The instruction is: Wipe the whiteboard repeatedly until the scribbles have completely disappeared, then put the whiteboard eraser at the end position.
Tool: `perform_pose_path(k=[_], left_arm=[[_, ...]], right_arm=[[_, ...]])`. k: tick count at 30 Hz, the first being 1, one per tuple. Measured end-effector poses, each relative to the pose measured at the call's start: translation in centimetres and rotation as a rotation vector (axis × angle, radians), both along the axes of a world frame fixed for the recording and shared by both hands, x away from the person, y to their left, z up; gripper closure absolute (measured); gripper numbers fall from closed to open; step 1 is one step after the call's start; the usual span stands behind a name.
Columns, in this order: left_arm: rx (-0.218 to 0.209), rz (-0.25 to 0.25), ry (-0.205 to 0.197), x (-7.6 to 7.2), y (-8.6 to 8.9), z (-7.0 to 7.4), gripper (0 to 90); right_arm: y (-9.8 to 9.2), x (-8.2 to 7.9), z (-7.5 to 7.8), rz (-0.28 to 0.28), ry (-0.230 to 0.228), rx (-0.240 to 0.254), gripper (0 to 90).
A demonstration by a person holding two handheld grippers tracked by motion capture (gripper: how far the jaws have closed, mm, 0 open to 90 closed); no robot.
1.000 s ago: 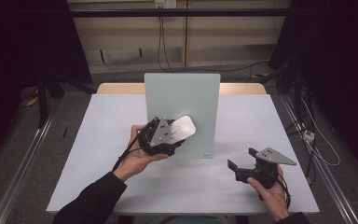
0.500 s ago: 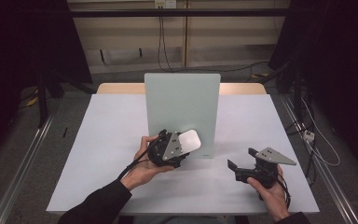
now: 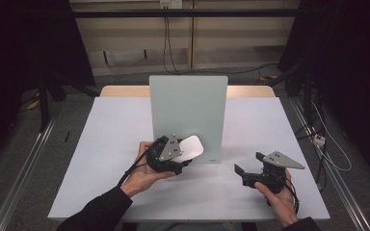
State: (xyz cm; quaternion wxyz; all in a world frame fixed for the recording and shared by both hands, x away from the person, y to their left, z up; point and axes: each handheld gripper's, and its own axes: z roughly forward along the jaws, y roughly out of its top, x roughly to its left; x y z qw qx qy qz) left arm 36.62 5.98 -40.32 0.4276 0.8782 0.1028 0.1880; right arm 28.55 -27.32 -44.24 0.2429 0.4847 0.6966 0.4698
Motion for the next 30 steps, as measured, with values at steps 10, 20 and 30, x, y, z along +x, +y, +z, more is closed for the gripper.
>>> perform_pose_path(k=[10, 20, 30], left_arm=[[-0.048, -0.002, 0.082, -0.1, 1.5, 0.6, 31.2], [-0.062, -0.009, 0.148, 0.2, 2.6, 0.9, 31.3], [-0.021, -0.077, 0.209, -0.4, 2.4, 0.6, 31.2]], right_arm=[[0.0, -0.1, 0.1, 0.001, -0.005, -0.004, 5.8], [0.0, 0.0, 0.1, 0.001, -0.005, 0.001, 5.9], [0.1, 0.0, 0.0, 0.01, -0.001, -0.004, 5.8]])
